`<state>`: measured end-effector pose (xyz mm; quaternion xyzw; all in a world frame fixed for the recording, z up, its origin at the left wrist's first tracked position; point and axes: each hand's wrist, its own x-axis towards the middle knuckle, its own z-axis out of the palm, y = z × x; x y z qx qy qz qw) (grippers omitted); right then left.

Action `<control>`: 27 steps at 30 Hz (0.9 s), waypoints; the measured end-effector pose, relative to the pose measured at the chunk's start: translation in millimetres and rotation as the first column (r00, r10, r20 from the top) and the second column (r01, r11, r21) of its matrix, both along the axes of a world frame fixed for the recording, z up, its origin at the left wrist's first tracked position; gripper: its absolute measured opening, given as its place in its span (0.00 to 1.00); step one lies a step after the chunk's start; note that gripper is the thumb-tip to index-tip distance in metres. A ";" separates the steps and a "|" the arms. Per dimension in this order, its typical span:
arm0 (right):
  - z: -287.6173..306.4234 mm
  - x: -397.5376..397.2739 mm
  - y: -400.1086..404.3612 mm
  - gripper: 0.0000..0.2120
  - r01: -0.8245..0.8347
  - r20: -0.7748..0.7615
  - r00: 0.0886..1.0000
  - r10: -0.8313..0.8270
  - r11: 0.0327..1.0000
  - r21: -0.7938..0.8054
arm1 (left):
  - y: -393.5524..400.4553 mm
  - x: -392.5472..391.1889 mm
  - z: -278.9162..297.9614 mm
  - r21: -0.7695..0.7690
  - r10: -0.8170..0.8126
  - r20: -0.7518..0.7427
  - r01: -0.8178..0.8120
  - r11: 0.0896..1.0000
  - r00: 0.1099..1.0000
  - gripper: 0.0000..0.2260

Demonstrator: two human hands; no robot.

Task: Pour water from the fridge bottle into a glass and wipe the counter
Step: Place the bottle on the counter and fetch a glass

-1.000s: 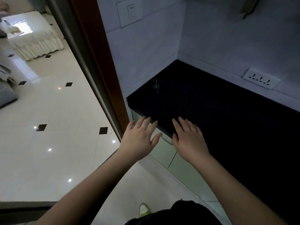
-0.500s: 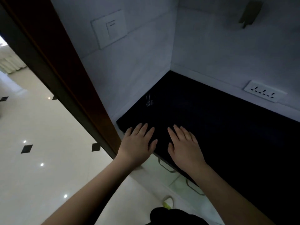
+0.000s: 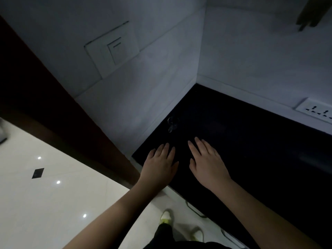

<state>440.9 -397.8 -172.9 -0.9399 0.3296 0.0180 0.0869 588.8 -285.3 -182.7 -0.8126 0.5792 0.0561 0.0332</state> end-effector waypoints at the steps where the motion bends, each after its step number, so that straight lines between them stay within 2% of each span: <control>1: -2.1 5.9 -3.5 0.28 -0.002 0.006 1.000 0.002 1.000 0.023 | -6.1 7.6 -3.3 0.002 -0.011 0.003 0.011 1.000 1.000 0.27; 8: -16.6 38.0 -18.7 0.27 0.069 -0.017 0.997 -0.069 0.998 0.010 | -48.6 52.9 -26.8 0.091 -0.047 -0.028 0.049 0.995 0.999 0.27; 12: -21.4 49.6 -26.2 0.27 0.094 -0.020 0.995 -0.094 0.995 0.015 | -70.5 69.0 -47.6 0.105 0.030 -0.166 -0.012 0.994 0.986 0.29; 15: -26.0 53.6 -31.7 0.28 0.121 -0.028 0.992 -0.120 0.992 0.019 | -86.1 80.9 -66.3 0.116 0.034 -0.136 -0.018 0.993 0.990 0.29; 18: -30.7 53.9 -35.4 0.28 0.149 -0.028 0.989 -0.148 0.988 0.026 | -100.3 93.6 -81.4 0.127 0.096 -0.224 -0.069 0.990 0.970 0.26; 20: -33.2 52.7 -37.8 0.28 0.182 -0.028 0.983 -0.181 0.983 0.037 | -108.5 102.9 -89.0 0.132 0.185 -0.361 -0.146 0.980 0.914 0.26; 24: -40.8 46.9 -37.4 0.28 0.200 0.031 0.979 -0.202 0.978 0.057 | -124.6 112.2 -97.8 0.103 0.321 -0.614 -0.330 0.938 0.721 0.24; 27: -45.5 43.2 -35.8 0.25 0.209 0.136 0.964 -0.230 0.965 0.156 | -138.3 113.3 -99.5 0.119 0.381 -0.758 -0.461 0.879 0.530 0.17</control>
